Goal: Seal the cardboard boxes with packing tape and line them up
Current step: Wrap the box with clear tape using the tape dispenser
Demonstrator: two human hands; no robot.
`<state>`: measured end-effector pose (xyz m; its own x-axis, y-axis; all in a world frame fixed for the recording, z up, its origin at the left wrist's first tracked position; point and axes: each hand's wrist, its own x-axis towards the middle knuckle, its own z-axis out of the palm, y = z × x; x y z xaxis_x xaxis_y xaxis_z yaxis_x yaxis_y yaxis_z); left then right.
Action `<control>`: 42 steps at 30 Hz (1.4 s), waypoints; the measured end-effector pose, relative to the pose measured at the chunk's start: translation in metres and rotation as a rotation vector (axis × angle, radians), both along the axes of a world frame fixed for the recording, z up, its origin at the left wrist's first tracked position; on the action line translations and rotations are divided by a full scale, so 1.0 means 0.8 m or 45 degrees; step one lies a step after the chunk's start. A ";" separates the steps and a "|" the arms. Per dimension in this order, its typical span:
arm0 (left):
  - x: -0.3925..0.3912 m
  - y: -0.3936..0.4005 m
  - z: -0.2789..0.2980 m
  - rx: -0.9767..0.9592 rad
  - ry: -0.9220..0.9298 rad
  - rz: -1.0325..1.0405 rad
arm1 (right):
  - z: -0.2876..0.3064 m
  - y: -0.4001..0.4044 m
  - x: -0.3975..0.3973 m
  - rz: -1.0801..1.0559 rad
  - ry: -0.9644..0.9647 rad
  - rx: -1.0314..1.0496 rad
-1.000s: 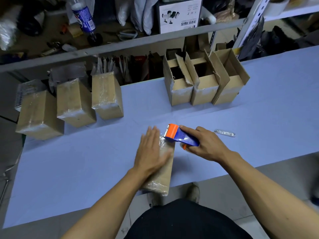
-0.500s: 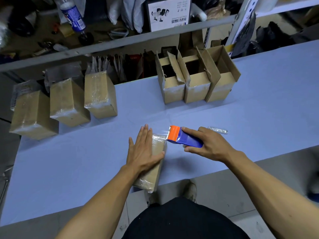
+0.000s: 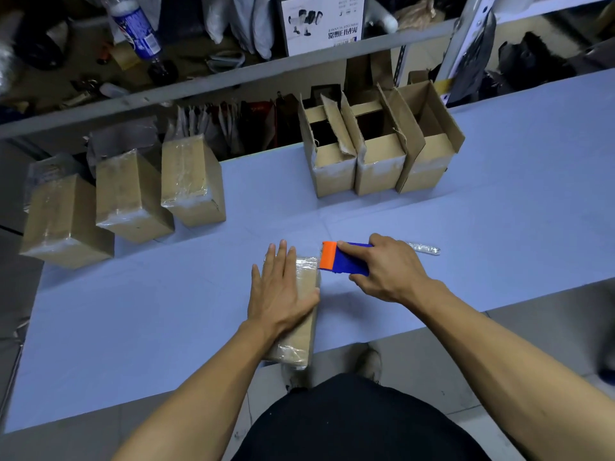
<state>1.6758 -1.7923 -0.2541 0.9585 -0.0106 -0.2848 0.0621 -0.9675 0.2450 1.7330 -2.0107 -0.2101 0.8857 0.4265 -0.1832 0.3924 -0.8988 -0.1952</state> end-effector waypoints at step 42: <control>-0.006 -0.009 -0.005 -0.127 -0.018 0.141 | 0.051 0.039 0.013 -0.106 0.145 -0.141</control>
<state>1.6708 -1.7999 -0.2583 0.9593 0.0681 -0.2741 0.1632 -0.9257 0.3412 1.7432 -1.9794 -0.1695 0.8882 0.3240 -0.3257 0.2965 -0.9458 -0.1322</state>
